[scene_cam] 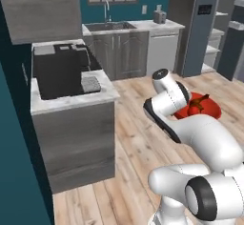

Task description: Pick the chicken drumstick and tomato from their plates and place them in the bowl. Then put the bowl in the fridge.

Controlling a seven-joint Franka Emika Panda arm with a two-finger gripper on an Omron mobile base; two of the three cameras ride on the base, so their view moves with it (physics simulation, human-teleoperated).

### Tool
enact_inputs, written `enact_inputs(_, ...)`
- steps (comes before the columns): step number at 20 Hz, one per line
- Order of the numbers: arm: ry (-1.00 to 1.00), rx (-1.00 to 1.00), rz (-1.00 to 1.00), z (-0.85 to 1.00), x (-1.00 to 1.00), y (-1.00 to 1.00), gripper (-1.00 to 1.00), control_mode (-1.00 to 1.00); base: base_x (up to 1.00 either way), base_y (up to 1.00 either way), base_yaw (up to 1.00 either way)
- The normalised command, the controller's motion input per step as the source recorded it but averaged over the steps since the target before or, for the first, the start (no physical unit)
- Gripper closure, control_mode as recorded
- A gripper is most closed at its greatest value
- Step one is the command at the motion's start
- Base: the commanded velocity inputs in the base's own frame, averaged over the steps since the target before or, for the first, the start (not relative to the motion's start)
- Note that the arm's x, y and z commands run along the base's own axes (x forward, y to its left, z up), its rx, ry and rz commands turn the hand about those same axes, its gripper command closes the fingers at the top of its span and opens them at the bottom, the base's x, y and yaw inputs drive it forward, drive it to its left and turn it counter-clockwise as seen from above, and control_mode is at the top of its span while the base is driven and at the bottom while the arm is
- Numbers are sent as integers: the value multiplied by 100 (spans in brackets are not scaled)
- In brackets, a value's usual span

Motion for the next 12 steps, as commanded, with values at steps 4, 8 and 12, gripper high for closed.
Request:
enact_inputs(4,0,0,0,0,0,0,100,100,57,-20,-29)
enact_inputs(8,0,0,0,0,0,0,100,100,56,-19,-30)
enact_inputs(12,0,0,0,0,0,0,100,100,45,-42,-23)
